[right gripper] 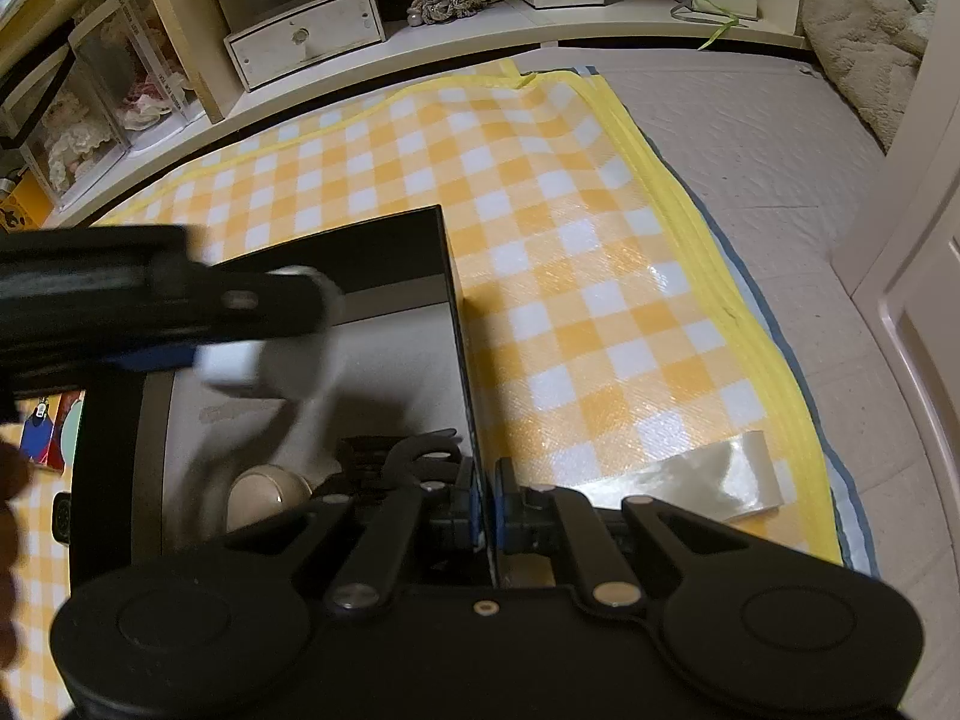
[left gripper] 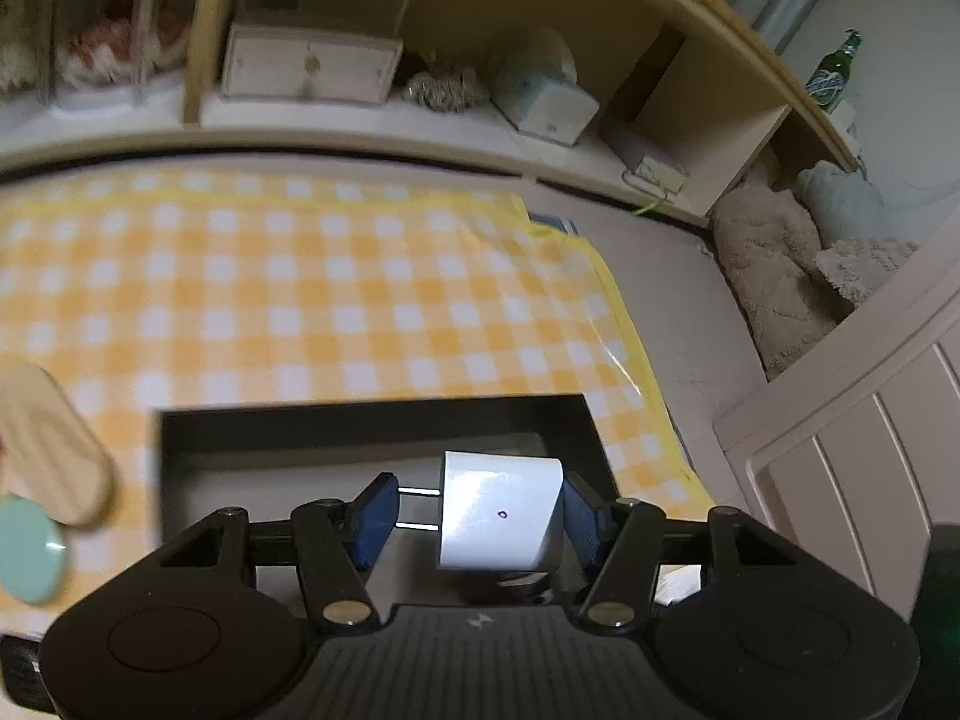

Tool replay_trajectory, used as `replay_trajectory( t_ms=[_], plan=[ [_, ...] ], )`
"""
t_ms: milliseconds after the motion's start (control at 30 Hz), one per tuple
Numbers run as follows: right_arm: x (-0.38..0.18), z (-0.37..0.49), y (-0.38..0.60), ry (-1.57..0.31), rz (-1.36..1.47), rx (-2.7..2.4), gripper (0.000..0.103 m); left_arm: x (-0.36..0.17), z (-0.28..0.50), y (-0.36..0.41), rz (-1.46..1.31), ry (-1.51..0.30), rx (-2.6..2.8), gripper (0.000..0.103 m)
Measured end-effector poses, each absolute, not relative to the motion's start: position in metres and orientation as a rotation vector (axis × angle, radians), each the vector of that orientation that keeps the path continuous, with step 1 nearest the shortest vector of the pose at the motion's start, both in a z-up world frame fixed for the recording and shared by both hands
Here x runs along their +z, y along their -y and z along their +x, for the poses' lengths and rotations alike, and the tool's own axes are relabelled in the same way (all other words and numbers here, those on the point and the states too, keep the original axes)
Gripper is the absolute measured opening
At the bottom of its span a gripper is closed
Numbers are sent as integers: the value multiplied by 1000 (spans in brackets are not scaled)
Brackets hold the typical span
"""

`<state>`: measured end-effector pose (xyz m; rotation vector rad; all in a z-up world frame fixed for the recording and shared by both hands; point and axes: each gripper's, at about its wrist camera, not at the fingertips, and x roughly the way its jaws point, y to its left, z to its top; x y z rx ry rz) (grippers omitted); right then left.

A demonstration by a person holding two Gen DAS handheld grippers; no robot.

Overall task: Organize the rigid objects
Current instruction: 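Carry the white charger with the left gripper into the box and release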

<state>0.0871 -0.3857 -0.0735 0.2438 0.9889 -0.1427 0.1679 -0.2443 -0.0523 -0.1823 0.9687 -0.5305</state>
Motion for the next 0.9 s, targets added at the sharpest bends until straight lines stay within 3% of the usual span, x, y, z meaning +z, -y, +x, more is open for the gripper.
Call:
replay_trajectory(
  t_ms=[533, 633, 900],
  plan=[
    [-74, 87, 386, -987, 250, -139, 6, -99, 178, 262, -381, -1092, -495, 60],
    [-75, 88, 386, -987, 254, -139, 6, -96, 175, 261, -365, -1081, -511, 75],
    [-75, 90, 386, -987, 261, -138, 6, -61, 159, 250, -253, -1007, -569, 82]
  ],
)
